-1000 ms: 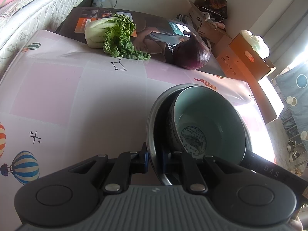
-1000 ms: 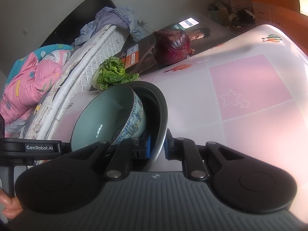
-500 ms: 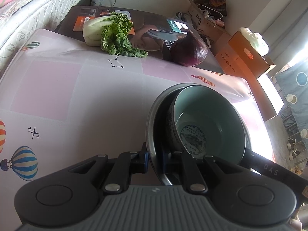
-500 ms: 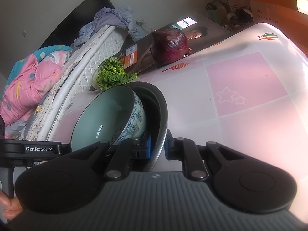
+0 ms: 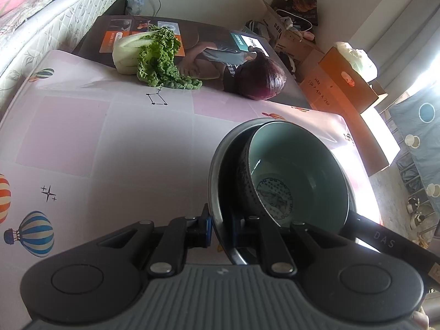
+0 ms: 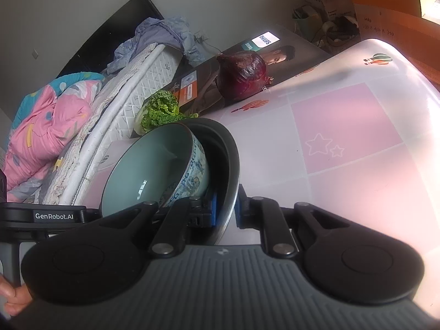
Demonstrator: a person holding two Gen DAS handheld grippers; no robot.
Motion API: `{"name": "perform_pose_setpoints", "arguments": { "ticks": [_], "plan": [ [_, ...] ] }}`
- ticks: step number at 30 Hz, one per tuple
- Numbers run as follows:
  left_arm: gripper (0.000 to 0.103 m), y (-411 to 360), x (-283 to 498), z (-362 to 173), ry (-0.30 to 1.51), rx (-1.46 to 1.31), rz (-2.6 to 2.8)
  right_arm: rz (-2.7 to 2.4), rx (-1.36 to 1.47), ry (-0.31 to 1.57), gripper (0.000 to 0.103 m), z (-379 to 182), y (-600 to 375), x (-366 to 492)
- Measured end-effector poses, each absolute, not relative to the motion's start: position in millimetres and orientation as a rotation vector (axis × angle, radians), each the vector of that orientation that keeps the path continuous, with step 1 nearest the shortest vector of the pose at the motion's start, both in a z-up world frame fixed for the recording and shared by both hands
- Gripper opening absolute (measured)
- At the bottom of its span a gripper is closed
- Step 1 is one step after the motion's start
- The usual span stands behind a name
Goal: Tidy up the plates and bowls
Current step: 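Lift the steel plate with the teal bowl using both grippers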
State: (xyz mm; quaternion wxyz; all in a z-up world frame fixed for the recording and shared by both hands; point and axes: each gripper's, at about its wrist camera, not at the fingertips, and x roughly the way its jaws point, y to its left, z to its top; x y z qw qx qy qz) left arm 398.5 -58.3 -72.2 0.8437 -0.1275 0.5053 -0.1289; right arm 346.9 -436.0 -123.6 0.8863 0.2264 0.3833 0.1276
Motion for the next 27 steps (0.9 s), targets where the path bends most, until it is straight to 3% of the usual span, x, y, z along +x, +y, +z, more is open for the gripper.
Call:
{"name": "perform_pose_setpoints", "arguments": {
  "ticks": [27],
  "plan": [
    [0.012, -47, 341, -19, 1.021, -0.285, -0.296, 0.261, 0.495, 0.766, 0.013, -67, -432, 282]
  ]
}}
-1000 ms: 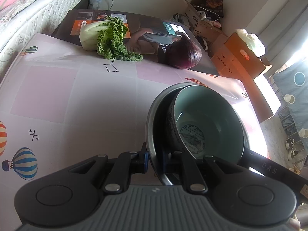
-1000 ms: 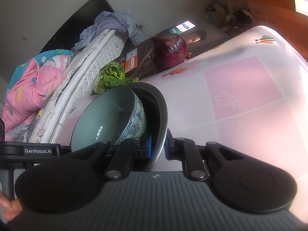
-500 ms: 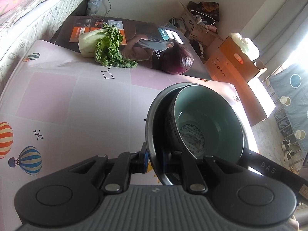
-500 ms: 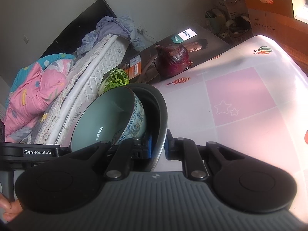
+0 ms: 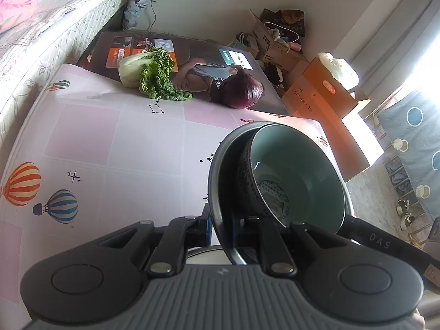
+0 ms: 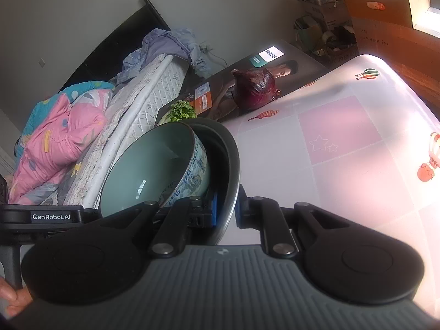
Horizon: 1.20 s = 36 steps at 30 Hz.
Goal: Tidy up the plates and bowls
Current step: 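Lift the steel plate with the teal bowl using both grippers, then lower the steel plate with teal bowl onto the white plate and open both grippers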
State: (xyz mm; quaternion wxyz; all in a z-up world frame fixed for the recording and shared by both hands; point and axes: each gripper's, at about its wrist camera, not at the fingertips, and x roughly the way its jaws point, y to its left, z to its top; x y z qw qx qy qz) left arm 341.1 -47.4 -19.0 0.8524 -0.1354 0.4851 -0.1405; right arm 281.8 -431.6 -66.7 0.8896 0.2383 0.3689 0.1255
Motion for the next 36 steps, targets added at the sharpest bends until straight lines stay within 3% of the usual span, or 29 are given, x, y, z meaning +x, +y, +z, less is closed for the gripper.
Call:
{"name": "perform_pose_setpoints", "arguments": {
  "ticks": [21, 36],
  "plan": [
    [0.012, -6, 237, -40, 1.086, -0.302, -0.268, 0.288, 0.516, 0.881, 0.012, -91, -394, 173],
    [0.015, 5, 211, -58, 1.114, -0.321, -0.276, 0.276, 0.385, 0.897, 0.011, -98, -375, 151]
  ]
}}
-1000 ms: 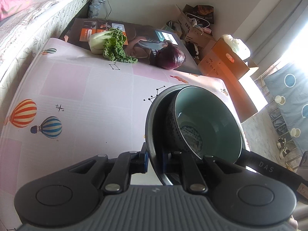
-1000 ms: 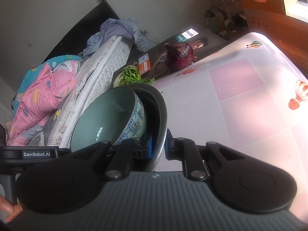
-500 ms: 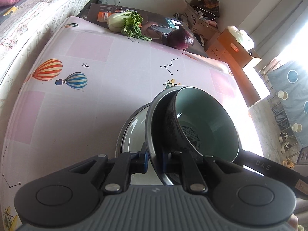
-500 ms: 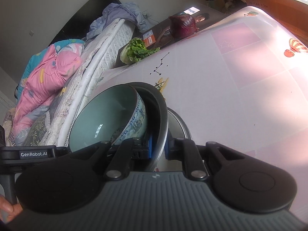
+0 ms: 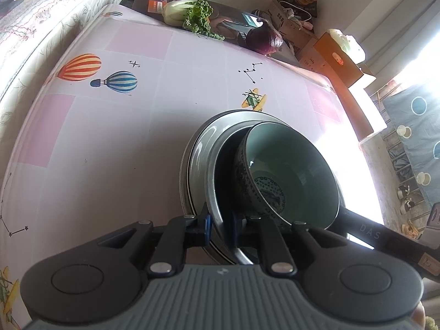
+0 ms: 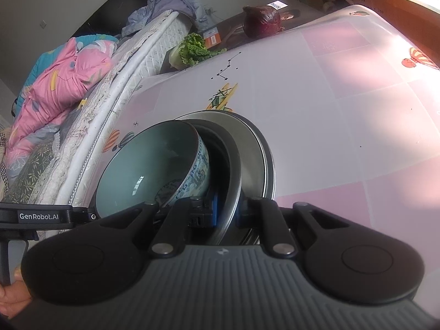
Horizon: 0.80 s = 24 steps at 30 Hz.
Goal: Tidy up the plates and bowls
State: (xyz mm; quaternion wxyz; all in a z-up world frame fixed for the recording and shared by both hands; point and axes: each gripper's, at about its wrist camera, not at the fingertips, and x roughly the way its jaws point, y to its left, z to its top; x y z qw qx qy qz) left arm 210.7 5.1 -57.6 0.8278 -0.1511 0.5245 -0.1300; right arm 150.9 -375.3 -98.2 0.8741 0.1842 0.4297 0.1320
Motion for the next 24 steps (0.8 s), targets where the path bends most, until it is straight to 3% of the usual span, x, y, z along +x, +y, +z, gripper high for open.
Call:
{"name": "perform_pose_setpoints", "arguments": {
  "ticks": [4, 7, 8, 9, 10, 11, 17, 24],
  "plan": [
    [0.024, 8, 202, -51, 1.092, -0.323, -0.293, 0.252, 0.341, 0.884, 0.014, -92, -376, 145],
    [0.054, 12, 192, -38, 1.028, -0.309, -0.294, 0.262, 0.362, 0.852, 0.021, -85, -385, 138],
    [0.058, 14, 187, -33, 1.001, -0.313, -0.302, 0.269, 0.37, 0.835, 0.026, -82, -389, 135],
    [0.059, 16, 183, -28, 0.984, -0.31, -0.305, 0.264, 0.372, 0.824, 0.033, -78, -391, 132],
    [0.061, 17, 180, -24, 0.97, -0.304, -0.31, 0.248, 0.364, 0.807, 0.051, -74, -393, 127],
    [0.064, 18, 175, -20, 0.954, -0.297, -0.314, 0.24, 0.351, 0.783, 0.061, -69, -396, 120],
    [0.083, 22, 139, -6, 0.872, -0.212, -0.322, 0.25, 0.372, 0.727, 0.08, -50, -409, 72],
    [0.098, 28, 98, -2, 0.797, -0.065, -0.27, 0.225, 0.409, 0.722, 0.092, -49, -418, 16]
  ]
}}
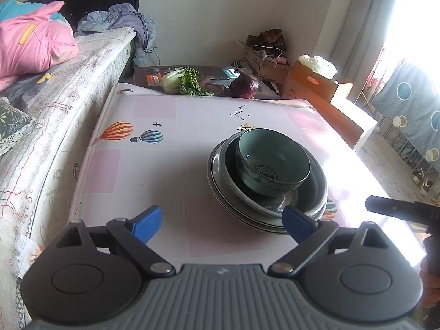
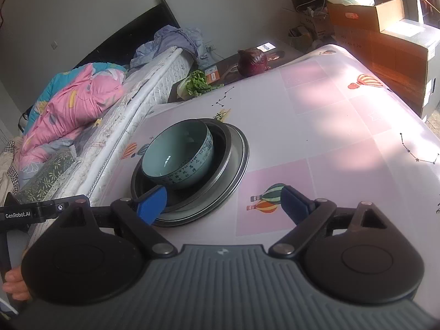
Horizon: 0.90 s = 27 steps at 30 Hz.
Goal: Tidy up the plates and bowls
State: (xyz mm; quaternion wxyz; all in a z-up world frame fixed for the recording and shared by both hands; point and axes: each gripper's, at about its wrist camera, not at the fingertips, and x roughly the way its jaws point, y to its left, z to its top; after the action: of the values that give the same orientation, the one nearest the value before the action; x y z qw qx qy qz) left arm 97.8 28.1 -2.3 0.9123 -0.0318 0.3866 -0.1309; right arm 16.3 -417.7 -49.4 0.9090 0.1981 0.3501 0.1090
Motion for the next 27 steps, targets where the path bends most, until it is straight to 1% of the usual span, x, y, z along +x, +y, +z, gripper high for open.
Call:
{"name": "perform_pose_setpoints", "arguments": {
  "ticks": [2, 4, 7, 9, 27],
  "plan": [
    [0.102, 26, 90, -1, 0.777, -0.023, -0.248, 0.212, 0.404, 0.717, 0.092, -49, -416, 7],
    [0.102, 24, 85, 1, 0.761, 0.009, -0.244, 0.201, 0.398, 0.709, 0.093, -48, -414, 1],
    [0.103, 21, 80, 5, 0.744, 0.022, -0.254, 0.199, 0.382, 0.691, 0.1, -45, -406, -5],
    [0.103, 20, 77, 6, 0.739, 0.012, -0.264, 0.213, 0.374, 0.681, 0.101, -41, -398, -9],
    [0.103, 17, 79, 3, 0.754, -0.005, -0.288, 0.224, 0.376, 0.686, 0.101, -37, -393, -8]
  ]
}}
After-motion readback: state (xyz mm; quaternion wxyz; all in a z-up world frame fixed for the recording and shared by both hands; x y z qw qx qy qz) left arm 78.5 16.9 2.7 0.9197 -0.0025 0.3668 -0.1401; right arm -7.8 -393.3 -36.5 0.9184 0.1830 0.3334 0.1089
